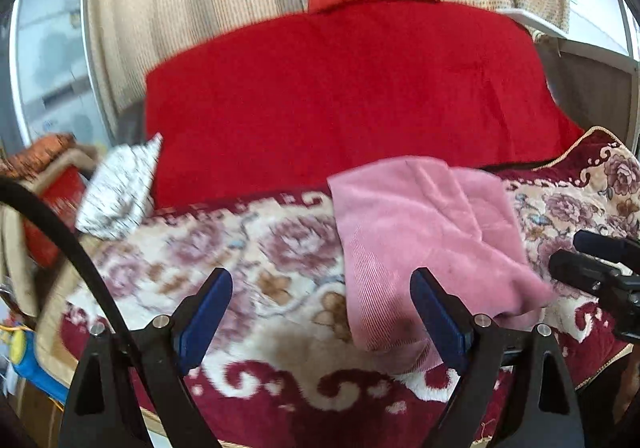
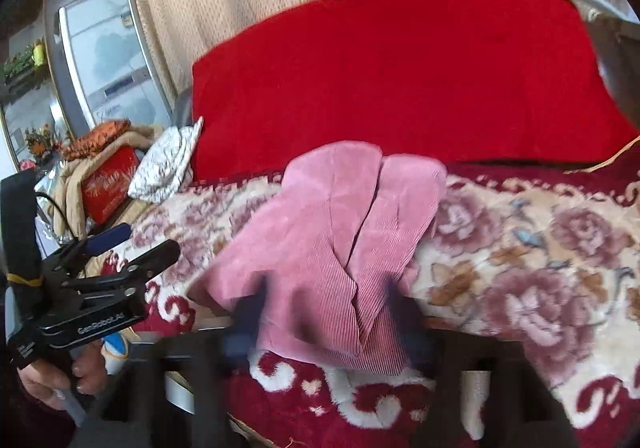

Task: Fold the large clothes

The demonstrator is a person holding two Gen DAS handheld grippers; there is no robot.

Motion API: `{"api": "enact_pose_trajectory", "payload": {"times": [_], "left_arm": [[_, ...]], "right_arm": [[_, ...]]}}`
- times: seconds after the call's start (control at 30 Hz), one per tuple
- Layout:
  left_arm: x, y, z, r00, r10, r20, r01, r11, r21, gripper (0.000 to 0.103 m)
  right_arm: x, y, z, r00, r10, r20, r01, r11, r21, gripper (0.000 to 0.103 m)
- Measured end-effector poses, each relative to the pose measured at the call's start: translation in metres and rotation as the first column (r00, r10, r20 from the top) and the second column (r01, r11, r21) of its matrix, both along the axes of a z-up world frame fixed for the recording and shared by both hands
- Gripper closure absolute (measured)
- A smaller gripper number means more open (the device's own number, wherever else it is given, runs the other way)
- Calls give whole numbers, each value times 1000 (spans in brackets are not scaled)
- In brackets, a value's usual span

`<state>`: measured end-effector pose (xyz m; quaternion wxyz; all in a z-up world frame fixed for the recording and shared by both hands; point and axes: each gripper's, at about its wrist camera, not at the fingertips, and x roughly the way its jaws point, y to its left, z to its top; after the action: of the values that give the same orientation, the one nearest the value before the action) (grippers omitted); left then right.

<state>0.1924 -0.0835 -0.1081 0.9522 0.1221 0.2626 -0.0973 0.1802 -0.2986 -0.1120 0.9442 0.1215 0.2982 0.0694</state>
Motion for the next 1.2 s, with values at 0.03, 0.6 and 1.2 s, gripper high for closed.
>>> {"api": "enact_pose_trajectory", "payload": {"times": [0.03, 0.6, 1.2], "left_arm": [[-7, 1, 8, 1000, 0, 18, 0, 1000, 2, 12], [-76, 20, 70, 990, 27, 138, -29, 999, 12, 12], [-125, 43, 94, 975, 157, 155, -155, 988, -25, 5]], "right_arm": [[-8, 0, 6, 1000, -4, 20, 4, 1000, 6, 25], [-75, 20, 80, 990, -12, 138, 18, 999, -42, 25], [-115, 38, 94, 995, -29, 94, 36, 997, -73, 25]]}}
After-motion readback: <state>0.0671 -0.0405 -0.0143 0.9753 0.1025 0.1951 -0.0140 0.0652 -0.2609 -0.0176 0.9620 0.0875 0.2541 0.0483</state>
